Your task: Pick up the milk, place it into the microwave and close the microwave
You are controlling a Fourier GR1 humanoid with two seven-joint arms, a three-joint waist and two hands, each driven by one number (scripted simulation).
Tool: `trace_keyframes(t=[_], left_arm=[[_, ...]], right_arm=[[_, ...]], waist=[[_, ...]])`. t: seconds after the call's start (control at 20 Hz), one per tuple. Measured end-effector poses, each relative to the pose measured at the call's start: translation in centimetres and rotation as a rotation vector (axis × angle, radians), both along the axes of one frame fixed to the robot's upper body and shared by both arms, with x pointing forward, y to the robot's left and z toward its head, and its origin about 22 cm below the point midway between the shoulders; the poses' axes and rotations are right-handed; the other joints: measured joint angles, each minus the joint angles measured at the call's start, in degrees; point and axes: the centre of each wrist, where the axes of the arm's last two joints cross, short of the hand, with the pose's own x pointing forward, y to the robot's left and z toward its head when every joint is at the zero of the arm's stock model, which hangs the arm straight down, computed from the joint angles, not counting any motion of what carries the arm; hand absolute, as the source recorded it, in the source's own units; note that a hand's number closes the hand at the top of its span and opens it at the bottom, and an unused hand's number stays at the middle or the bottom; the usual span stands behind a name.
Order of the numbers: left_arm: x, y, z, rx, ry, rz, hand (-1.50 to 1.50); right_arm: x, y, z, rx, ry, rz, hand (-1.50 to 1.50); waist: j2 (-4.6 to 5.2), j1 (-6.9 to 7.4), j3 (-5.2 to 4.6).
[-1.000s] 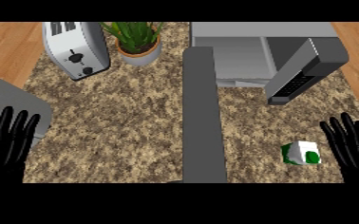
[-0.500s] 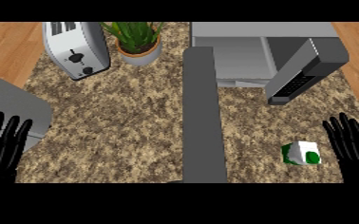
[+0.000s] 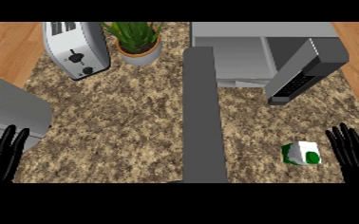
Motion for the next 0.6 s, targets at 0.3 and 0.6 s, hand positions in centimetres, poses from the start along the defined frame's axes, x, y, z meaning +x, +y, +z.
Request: trace_keyframes(t=[0.3, 0.6], left_arm=[[-0.1, 0.1, -0.5, 0.002, -0.004, -0.001, -1.50], [-0.3, 0.0, -0.6, -0.007, -0.002, -0.007, -1.50]], right_arm=[[1.6, -0.8, -2.3, -0.041, 0.006, 0.007, -1.50], [2.6, -0.4, -3.6, -0.072, 0.011, 0.007, -1.50]], waist=[[0.02, 0.12, 0.00], [0.02, 0.08, 0.02]])
